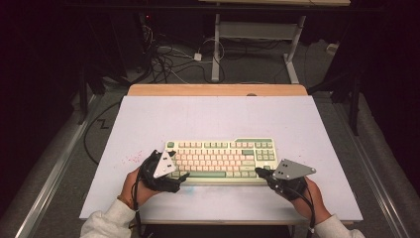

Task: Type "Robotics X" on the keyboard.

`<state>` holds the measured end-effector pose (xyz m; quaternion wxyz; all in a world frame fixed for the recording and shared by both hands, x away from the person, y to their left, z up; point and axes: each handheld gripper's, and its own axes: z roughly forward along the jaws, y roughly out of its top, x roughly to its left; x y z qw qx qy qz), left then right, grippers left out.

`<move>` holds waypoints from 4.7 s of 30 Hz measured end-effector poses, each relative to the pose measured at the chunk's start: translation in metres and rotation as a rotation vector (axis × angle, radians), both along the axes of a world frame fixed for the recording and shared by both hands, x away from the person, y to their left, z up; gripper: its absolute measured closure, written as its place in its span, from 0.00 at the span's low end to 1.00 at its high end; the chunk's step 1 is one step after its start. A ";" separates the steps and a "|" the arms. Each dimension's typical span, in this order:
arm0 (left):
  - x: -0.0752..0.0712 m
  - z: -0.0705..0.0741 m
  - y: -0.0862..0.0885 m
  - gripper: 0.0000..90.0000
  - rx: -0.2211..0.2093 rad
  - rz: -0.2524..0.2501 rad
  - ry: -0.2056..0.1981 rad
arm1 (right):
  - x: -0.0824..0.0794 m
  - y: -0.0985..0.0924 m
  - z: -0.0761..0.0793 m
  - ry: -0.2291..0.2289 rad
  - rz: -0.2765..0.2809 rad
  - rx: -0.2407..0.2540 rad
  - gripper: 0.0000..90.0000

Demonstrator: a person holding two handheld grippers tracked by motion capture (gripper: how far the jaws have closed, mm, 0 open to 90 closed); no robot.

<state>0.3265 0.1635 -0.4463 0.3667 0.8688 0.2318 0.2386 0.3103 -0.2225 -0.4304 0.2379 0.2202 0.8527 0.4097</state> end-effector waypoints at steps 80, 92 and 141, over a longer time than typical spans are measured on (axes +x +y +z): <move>-0.004 0.015 0.032 0.98 -0.075 0.026 0.101 | 0.045 0.036 -0.022 0.114 -0.033 -0.152 1.00; 0.011 0.016 0.011 0.98 -0.040 -0.012 0.131 | 0.044 0.035 -0.022 0.112 -0.038 -0.154 1.00; 0.027 0.004 -0.022 0.98 0.067 -0.059 0.148 | 0.043 0.035 -0.022 0.104 -0.038 -0.163 1.00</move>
